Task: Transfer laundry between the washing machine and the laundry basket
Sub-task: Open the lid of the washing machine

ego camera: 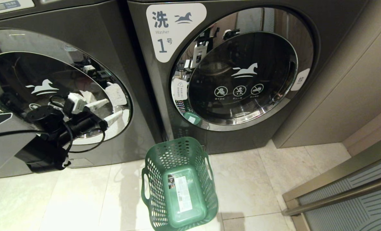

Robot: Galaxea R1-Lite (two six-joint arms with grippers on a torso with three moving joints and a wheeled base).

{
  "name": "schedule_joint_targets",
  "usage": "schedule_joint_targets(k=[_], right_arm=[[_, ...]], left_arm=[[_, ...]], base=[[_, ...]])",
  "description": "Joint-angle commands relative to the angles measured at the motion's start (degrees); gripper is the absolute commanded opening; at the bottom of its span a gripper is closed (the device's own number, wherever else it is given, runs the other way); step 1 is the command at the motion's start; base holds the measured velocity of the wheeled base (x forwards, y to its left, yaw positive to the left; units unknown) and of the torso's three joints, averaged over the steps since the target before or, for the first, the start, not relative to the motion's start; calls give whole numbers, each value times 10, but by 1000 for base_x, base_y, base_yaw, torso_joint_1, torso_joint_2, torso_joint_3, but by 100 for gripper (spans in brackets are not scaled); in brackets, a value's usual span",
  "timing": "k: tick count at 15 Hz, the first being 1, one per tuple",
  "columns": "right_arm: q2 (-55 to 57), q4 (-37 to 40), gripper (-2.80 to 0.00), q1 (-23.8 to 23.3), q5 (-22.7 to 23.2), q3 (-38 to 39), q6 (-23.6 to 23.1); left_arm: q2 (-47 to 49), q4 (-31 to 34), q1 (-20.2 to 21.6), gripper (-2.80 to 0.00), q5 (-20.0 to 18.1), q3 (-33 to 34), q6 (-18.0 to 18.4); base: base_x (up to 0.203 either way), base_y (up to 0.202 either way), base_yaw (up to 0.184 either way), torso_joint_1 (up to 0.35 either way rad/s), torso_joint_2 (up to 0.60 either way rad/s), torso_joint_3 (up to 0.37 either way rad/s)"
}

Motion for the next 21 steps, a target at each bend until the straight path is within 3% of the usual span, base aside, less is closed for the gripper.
schedule_joint_targets(k=[1,8,21], right_arm=[[0,0,-280,0,0,0,-1],[0,0,-280,0,0,0,0],[0,-1,-280,0,0,0,0]], left_arm=[[10,-4,-9,0,17,-9,-1],[35,-4,-20,0,23,-61,-15],[18,-6,-14,0,22,-22,-14]], base=[[0,0,0,0,0,0],[0,0,0,0,0,0],[0,0,0,0,0,0]])
